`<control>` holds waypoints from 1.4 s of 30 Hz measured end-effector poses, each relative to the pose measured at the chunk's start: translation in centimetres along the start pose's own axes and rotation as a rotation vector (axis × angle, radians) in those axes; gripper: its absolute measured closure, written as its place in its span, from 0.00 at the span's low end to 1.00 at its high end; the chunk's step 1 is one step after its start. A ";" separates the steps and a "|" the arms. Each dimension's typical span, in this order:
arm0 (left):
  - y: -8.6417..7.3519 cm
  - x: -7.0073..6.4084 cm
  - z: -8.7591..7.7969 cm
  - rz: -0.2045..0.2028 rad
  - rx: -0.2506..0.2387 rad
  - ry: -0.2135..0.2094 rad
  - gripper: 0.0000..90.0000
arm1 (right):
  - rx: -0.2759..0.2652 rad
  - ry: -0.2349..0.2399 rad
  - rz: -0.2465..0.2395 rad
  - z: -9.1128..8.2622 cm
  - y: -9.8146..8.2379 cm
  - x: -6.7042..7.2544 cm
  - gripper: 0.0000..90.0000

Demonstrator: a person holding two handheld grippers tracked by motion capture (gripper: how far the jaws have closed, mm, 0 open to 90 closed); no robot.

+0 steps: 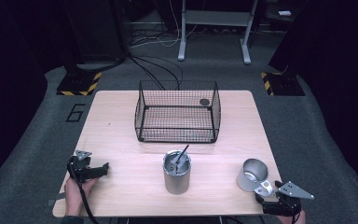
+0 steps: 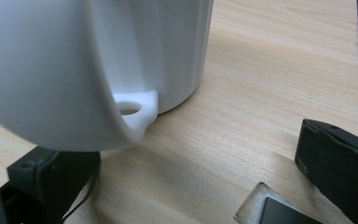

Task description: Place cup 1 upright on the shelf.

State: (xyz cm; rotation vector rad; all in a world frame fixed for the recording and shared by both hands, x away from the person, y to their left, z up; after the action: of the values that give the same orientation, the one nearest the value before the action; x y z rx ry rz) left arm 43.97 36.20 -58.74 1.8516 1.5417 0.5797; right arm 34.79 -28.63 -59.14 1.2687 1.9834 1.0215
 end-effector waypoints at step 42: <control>1.7 -11.7 -5.3 0.245 -0.143 -0.318 0.00 | -0.005 -0.015 0.008 0.0 0.0 -0.1 0.00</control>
State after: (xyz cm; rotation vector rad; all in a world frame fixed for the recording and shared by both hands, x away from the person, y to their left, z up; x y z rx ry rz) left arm 39.02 25.70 -53.04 1.9269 1.0504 0.4635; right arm 34.86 -28.76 -59.12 1.2788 1.9648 1.0172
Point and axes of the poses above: each handheld gripper's, and its own axes: z roughly forward along the jaws, y roughly out of its top, x roughly to its left, the point moved 8 cm from there along z, roughly forward along the jaws, and after that the axes turned 6 degrees about -y, right-handed, at the moved point
